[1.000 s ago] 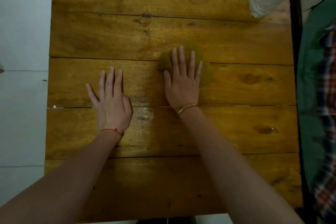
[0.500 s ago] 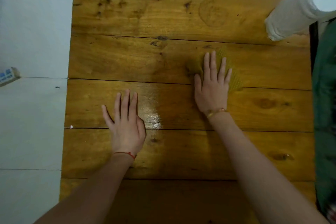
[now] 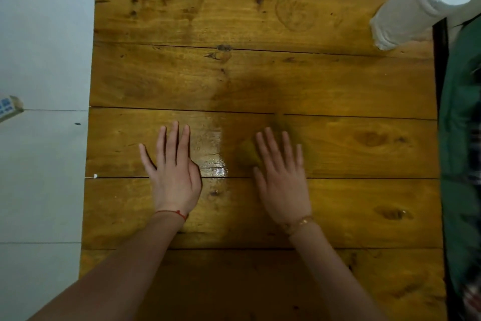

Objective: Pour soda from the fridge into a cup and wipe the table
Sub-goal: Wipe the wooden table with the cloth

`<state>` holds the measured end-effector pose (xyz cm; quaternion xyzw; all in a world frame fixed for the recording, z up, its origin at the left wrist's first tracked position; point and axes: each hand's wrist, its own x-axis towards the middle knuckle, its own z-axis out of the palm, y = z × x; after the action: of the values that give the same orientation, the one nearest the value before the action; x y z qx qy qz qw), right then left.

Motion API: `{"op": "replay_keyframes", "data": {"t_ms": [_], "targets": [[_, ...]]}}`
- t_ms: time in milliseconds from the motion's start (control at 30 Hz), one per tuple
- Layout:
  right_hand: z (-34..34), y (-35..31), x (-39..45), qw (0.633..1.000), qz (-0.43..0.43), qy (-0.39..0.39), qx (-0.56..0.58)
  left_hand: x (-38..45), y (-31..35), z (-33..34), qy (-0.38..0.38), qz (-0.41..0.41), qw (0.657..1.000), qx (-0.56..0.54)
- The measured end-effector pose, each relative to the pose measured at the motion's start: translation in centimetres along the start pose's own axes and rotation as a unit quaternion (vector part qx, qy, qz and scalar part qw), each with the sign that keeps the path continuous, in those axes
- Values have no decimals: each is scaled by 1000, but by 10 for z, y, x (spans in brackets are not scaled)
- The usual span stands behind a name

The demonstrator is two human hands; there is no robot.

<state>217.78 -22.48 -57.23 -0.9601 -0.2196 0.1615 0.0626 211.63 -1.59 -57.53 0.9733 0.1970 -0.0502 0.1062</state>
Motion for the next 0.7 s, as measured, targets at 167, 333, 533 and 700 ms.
{"op": "replay_keyframes", "data": {"t_ms": [167, 333, 533, 700], "targets": [[-8, 32, 25, 982, 176, 54, 43, -1, 0, 2, 8, 0, 1000, -8], [0, -22, 38, 992, 112, 44, 41, -4, -2, 5, 22, 7, 1000, -19], [28, -79, -52, 997, -48, -14, 58, -3, -9, 4, 28, 16, 997, -76], [46, -42, -150, 997, -52, -43, 32, -33, -5, -3, 36, 25, 995, -94]]}}
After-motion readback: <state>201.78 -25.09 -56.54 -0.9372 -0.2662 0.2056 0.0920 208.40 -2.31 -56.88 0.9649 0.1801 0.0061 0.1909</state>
